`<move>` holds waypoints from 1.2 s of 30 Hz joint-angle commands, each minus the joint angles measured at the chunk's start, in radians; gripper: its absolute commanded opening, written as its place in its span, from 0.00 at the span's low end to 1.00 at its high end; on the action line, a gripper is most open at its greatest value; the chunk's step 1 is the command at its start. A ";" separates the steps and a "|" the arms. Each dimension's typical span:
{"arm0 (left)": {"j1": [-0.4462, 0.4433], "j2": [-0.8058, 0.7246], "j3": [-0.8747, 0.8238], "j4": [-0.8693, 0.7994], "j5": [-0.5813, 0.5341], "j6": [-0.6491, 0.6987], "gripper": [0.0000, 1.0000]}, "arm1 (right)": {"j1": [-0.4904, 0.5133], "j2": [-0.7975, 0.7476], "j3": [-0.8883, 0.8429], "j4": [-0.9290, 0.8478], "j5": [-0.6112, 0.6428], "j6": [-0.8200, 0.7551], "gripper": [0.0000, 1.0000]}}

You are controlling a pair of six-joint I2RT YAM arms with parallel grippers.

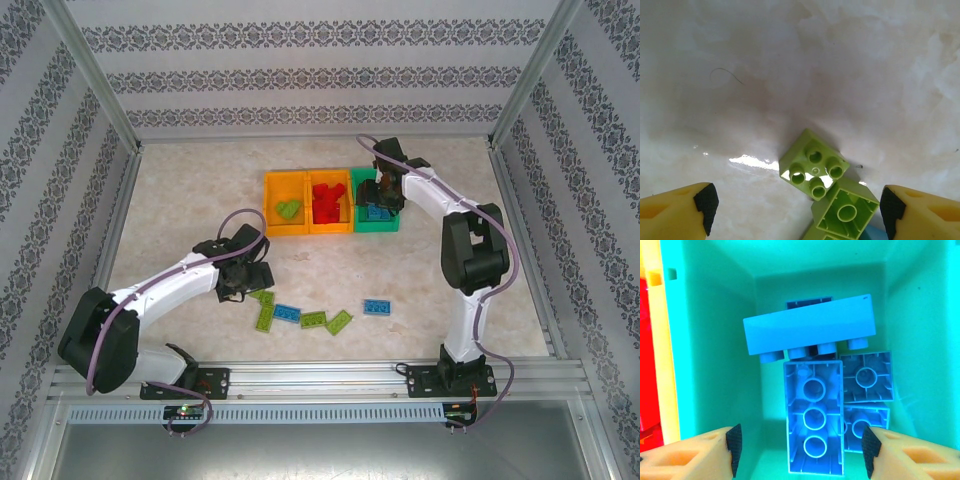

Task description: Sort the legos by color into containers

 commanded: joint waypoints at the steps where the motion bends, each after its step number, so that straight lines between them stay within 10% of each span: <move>1: 0.029 0.033 0.003 0.027 0.020 0.003 0.84 | -0.008 -0.066 -0.026 0.016 -0.024 0.010 0.69; 17: 0.063 0.102 -0.031 0.052 0.028 0.044 0.60 | -0.013 -0.115 -0.028 0.011 -0.032 0.023 0.72; 36: 0.125 -0.008 -0.043 0.012 -0.014 0.060 0.63 | -0.021 -0.128 -0.062 0.015 -0.033 0.028 0.73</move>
